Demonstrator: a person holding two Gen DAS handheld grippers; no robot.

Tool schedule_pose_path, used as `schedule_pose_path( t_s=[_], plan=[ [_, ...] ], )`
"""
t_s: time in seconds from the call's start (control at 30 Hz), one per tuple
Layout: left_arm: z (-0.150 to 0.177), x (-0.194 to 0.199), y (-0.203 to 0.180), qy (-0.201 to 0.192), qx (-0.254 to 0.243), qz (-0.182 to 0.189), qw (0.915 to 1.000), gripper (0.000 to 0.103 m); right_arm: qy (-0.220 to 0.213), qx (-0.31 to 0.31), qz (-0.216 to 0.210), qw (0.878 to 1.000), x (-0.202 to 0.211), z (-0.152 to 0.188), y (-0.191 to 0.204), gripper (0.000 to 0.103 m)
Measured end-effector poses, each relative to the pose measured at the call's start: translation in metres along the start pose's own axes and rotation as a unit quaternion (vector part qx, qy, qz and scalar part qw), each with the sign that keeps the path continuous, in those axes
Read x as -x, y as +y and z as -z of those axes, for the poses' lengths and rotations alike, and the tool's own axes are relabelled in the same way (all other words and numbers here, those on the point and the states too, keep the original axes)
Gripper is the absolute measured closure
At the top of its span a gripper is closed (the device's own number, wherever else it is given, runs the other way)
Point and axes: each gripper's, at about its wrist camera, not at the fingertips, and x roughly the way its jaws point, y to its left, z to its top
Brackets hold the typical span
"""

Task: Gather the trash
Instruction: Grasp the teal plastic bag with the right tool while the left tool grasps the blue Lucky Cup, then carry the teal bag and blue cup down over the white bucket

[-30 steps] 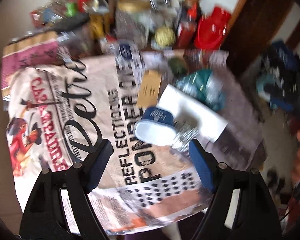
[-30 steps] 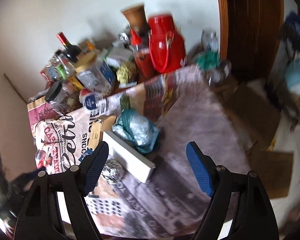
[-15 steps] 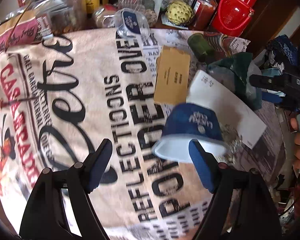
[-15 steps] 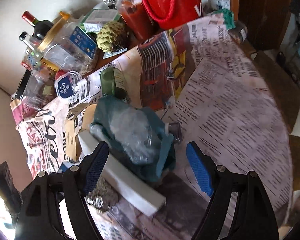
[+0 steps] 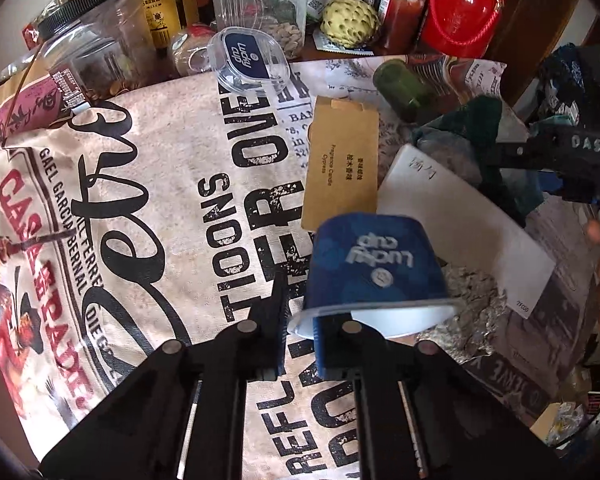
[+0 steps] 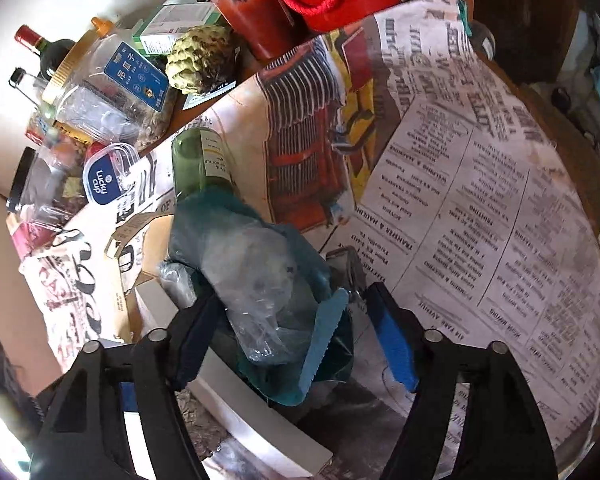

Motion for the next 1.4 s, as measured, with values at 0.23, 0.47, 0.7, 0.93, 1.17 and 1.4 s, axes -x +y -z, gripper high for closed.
schedule_pose_path(
  t_s=[0.23, 0.47, 0.7, 0.93, 1.17, 1.4],
  plan=[
    [-0.007, 0.022, 0.009, -0.018, 0.026, -0.016, 0.9994, 0.096, -0.013, 0.009, -0.021, 1.000, 0.015, -0.008, 0.003, 0.082],
    [-0.018, 0.055, 0.007, -0.056, 0.048, -0.032, 0.9968, 0.097, -0.045, 0.056, 0.016, 0.997, 0.048, -0.004, 0.018, 0.086],
    [-0.031, 0.100, -0.014, -0.114, 0.062, -0.044, 0.9906, 0.097, -0.100, 0.067, 0.001, 0.993, 0.108, 0.001, 0.012, 0.086],
    [-0.032, 0.155, -0.057, -0.177, 0.076, -0.052, 0.9798, 0.097, -0.151, 0.078, -0.009, 0.985, 0.169, 0.021, -0.007, 0.086],
    [-0.002, 0.215, -0.106, -0.229, 0.100, -0.070, 0.9657, 0.097, -0.182, 0.114, -0.042, 0.976, 0.218, 0.038, -0.023, 0.086],
    [0.037, 0.262, -0.139, -0.255, 0.124, -0.083, 0.9554, 0.097, -0.190, 0.165, -0.073, 0.965, 0.253, 0.059, -0.028, 0.086]
  ],
)
